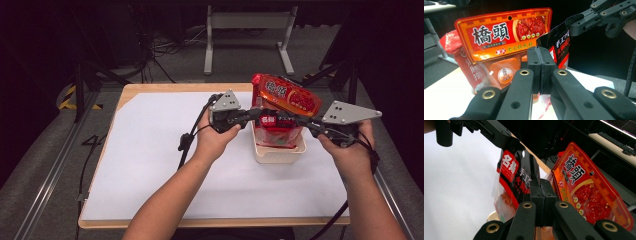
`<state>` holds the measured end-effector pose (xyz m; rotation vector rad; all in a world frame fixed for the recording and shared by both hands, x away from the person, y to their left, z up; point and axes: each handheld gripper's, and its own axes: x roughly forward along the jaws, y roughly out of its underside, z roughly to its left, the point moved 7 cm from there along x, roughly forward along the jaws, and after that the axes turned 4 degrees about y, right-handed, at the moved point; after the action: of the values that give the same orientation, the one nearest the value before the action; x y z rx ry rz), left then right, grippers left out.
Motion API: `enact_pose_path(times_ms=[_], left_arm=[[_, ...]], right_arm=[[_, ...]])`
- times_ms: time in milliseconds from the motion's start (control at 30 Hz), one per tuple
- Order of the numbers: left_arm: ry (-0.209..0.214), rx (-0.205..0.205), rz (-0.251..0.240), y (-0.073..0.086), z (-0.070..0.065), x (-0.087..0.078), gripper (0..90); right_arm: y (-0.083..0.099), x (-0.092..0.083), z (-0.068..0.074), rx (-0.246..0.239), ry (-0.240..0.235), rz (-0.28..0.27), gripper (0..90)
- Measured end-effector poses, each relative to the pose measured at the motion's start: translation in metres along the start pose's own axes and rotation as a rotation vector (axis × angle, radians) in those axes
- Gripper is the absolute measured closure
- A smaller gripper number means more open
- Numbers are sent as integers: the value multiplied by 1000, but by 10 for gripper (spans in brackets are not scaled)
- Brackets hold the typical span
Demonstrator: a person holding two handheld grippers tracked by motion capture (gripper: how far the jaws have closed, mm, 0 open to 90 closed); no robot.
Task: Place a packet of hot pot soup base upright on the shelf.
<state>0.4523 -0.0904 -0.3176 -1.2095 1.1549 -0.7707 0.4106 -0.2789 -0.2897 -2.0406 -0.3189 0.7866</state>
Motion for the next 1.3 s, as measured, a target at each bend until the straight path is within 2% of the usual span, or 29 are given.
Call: enact_pose_path(times_ms=[233, 633, 1100, 1200, 1300], left_arm=[[20, -17, 23, 4, -1, 7, 895], [29, -39, 58, 12, 1, 18, 881], [37, -45, 113, 24, 2, 28, 854], [39, -46, 121, 25, 2, 28, 824], [41, -51, 127, 27, 2, 29, 833]], right_arm=[[8, 0, -3, 18, -1, 13, 900], [22, 6, -5, 65, -11, 34, 897], [40, 8, 3, 125, -11, 55, 880], [42, 8, 3, 134, -14, 58, 872], [43, 8, 5, 134, -15, 64, 870]])
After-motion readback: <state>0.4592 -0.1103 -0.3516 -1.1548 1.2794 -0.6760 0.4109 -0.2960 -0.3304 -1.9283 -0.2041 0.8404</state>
